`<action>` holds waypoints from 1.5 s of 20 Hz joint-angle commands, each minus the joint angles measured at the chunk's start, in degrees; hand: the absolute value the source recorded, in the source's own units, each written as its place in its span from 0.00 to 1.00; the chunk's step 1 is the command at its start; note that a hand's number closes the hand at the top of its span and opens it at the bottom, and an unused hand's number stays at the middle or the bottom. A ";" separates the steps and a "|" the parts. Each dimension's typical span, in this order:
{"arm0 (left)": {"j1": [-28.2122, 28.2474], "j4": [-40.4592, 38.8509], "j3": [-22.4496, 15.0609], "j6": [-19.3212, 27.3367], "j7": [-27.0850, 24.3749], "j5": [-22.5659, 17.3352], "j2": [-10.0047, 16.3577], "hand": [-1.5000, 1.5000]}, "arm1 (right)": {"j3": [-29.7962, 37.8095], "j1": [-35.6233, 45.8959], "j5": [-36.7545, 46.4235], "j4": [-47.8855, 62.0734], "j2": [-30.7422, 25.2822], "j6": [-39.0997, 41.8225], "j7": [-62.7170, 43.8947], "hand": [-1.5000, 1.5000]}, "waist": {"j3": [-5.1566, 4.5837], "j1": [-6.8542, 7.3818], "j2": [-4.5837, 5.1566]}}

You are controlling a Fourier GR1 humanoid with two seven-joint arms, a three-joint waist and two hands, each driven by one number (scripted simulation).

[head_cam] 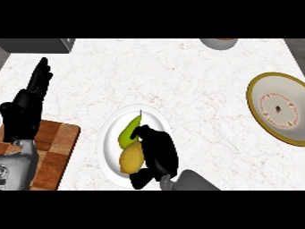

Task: Pick the lemon from the plate and place it in the bowl

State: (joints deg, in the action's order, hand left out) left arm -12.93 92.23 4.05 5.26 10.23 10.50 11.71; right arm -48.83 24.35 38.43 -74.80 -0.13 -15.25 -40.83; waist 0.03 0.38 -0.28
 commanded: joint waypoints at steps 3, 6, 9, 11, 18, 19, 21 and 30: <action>1.15 0.12 0.38 0.92 0.18 0.50 -0.46 0.50 | -2.48 -3.83 9.61 -12.46 0.12 -14.47 -8.95 1.00 | -0.04 -1.46 -0.24; -1.22 0.76 2.16 -1.06 2.67 -1.29 1.73 0.50 | 0.92 -2.67 16.85 -18.51 -0.52 -11.70 -16.42 1.00 | -0.05 -1.81 -0.31; 1.65 3.72 1.38 -0.93 2.78 -0.68 1.41 0.50 | 3.72 -4.64 23.12 -23.70 -2.85 -8.46 -21.75 1.00 | -0.04 -1.44 -0.36; 2.07 0.57 2.75 -1.64 -1.32 -1.68 1.83 0.50 | 8.68 -4.32 22.68 -26.06 -5.83 -4.87 -21.55 1.00 | -0.06 -1.26 0.00; 3.50 0.47 0.68 0.66 -1.76 0.78 -1.08 0.50 | 19.51 -10.68 18.52 -35.07 -11.66 -6.30 -15.25 1.00 | -0.02 -0.78 0.21; 0.40 -0.48 -0.74 2.24 -0.69 2.44 -2.40 0.50 | 23.35 -9.88 15.19 -32.54 -13.33 -7.88 -12.20 1.00 | 0.01 -0.84 0.34; 0.89 -0.83 1.16 -0.24 -0.85 0.17 -0.47 0.50 | 25.10 -15.92 13.53 -31.57 -15.97 -14.73 -6.69 1.00 | 0.03 -0.85 0.38; -0.21 -0.69 0.87 -0.32 -0.33 0.58 -0.98 0.50 | 43.76 -10.43 -2.70 -15.02 -23.09 -18.19 13.65 1.00 | 0.02 -0.34 0.48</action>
State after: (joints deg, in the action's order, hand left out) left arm -12.42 93.43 4.57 4.82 10.98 11.19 11.09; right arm -11.02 13.93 39.98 -95.52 -19.44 -31.90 -34.90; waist 0.06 0.08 0.14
